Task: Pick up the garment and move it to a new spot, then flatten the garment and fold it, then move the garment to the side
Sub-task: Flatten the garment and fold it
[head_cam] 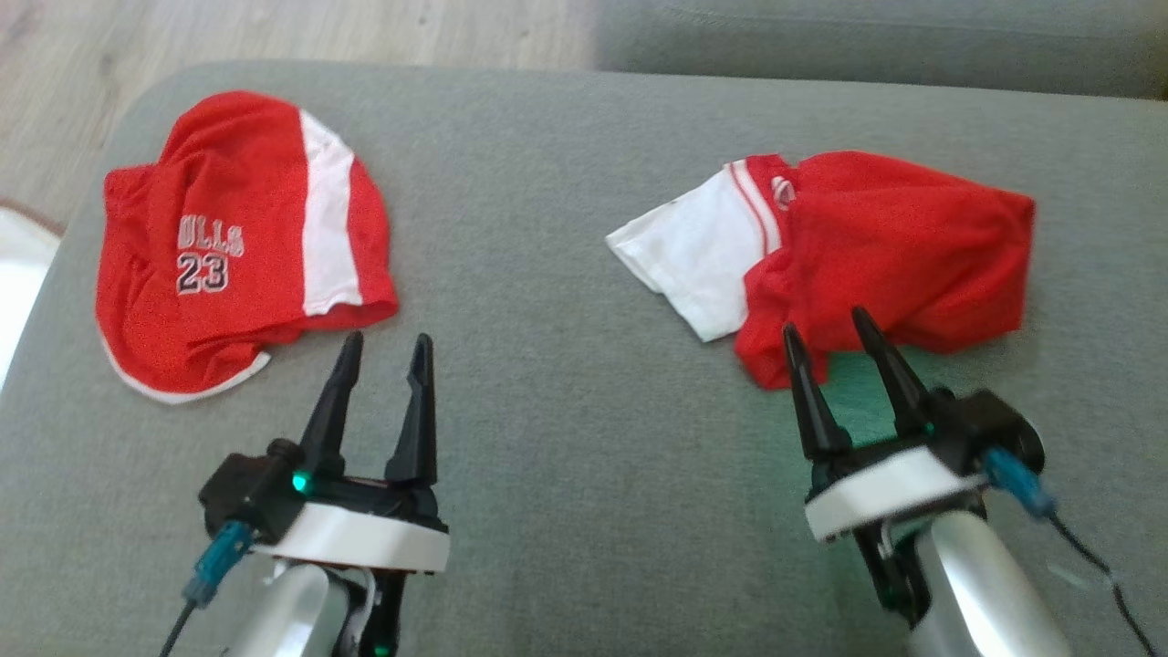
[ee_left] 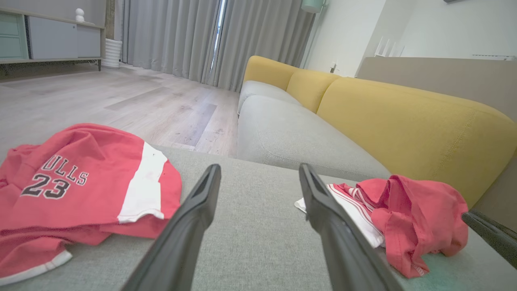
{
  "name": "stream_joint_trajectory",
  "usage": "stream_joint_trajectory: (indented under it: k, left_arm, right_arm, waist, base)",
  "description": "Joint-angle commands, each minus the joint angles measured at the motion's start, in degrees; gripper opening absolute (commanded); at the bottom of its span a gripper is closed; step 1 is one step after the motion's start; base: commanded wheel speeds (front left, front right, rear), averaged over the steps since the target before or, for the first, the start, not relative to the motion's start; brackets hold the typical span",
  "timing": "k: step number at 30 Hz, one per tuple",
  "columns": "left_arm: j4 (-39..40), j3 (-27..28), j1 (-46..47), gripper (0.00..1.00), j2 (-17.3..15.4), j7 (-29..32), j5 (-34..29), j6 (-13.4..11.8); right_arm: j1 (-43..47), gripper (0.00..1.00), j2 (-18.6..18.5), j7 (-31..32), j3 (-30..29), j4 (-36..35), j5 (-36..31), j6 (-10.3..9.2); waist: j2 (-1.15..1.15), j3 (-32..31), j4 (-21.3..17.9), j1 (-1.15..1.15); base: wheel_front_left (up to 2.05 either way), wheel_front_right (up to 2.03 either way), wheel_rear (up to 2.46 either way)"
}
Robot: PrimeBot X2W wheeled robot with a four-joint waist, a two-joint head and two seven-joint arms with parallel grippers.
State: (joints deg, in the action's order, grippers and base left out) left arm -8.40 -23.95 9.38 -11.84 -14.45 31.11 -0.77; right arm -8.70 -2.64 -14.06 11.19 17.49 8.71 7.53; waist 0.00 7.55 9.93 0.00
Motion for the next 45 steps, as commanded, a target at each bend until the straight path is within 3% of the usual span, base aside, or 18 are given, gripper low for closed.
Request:
stream_joint_trajectory:
  k: [1, 11, 12, 13, 20, 24, 29, 37, 38, 39, 42, 45]
  left_arm:
    - [0.9, 2.6, 2.6, 1.00, 0.2, -0.5, -0.7, 0.9]
    - [-2.2, 4.5, 3.7, 1.00, 3.6, -0.5, -3.4, 4.1]
    - [-2.4, 4.9, 3.8, 1.00, 3.8, -0.5, -3.6, 4.2]
    - [-2.5, 5.3, 3.7, 1.00, 4.0, -0.5, -3.7, 4.4]
    - [-3.1, 7.2, 3.1, 1.00, 4.9, -0.5, -5.2, 5.5]
    - [-3.1, 8.3, 2.5, 1.00, 5.2, -0.5, -5.9, 5.8]
    - [-2.7, 9.3, 2.0, 1.00, 5.8, -0.5, -6.6, 6.2]
    - [-2.7, 9.3, 2.2, 1.00, 7.0, -0.5, -7.4, 6.8]
    - [-2.8, 9.3, 2.3, 1.00, 7.1, -0.5, -7.4, 6.9]
    - [-2.9, 9.3, 2.4, 1.00, 7.1, -0.5, -7.5, 7.0]
    - [-3.3, 9.6, 2.6, 1.00, 7.3, -0.5, -7.4, 7.3]
    - [-3.6, 10.1, 2.6, 1.00, 7.3, -0.5, -7.5, 7.5]
  right_arm:
    - [-3.8, 1.00, -0.2, 0.5, 1.6, 0.3, -0.8, -0.04]
    - [-12.0, 1.00, -0.2, 4.6, -1.3, 15.4, -5.0, -0.04]
    - [-12.7, 0.05, -0.2, 4.9, -0.9, 16.5, -4.8, -0.04]
    - [-13.3, 0.00, -0.2, 4.8, -0.5, 17.2, -4.7, -0.04]
    - [-15.2, 0.00, -0.2, 1.0, -1.3, 17.4, -1.9, -0.04]
    - [-14.4, 0.00, -0.2, -0.2, -5.5, 13.9, -0.9, -0.04]
    - [-13.3, 0.00, -0.2, 0.6, -17.5, 6.8, -4.1, -0.04]
    - [-14.8, 0.00, -1.5, 13.9, -39.3, 1.2, -12.9, -0.04]
    - [-15.4, 0.42, -1.5, 14.6, -41.4, 1.1, -14.6, -0.04]
    - [-15.8, 1.00, -1.7, 15.5, -43.4, 1.1, -16.8, -0.04]
    - [-18.0, 1.00, -1.1, 15.8, -46.5, 0.3, -20.4, -0.04]
    - [-19.3, 1.00, -0.6, 14.0, -45.8, -0.8, -21.4, -0.04]
  waist:
    - [0.00, 1.2, 1.4, 0.00]
    - [0.00, 3.9, 4.7, 0.00]
    - [0.00, 4.0, 4.6, 0.00]
    - [0.00, 4.0, 4.4, 0.00]
    - [0.00, 2.7, 0.5, 0.00]
    - [0.00, 1.5, -2.8, 0.00]
    - [0.00, 0.3, -6.3, 0.00]
    - [0.00, 1.3, -7.4, 0.00]
    - [0.00, 1.5, -7.3, 0.00]
    - [0.00, 1.7, -7.1, 0.00]
    - [0.00, 1.9, -6.6, 0.00]
    - [0.00, 1.7, -6.3, 0.00]
  base:
    - [0.00, 0.00, 0.00]
    - [0.00, 0.00, 0.00]
    - [0.00, 0.00, 0.00]
    - [0.00, 0.00, 0.00]
    - [0.00, 0.00, 0.00]
    - [0.00, 0.00, 0.00]
    - [0.00, 0.00, 0.00]
    - [0.00, 0.00, 0.00]
    - [0.00, 0.00, 0.00]
    - [0.00, 0.00, 0.00]
    - [0.00, 0.00, 0.00]
    - [0.00, 0.00, 0.00]
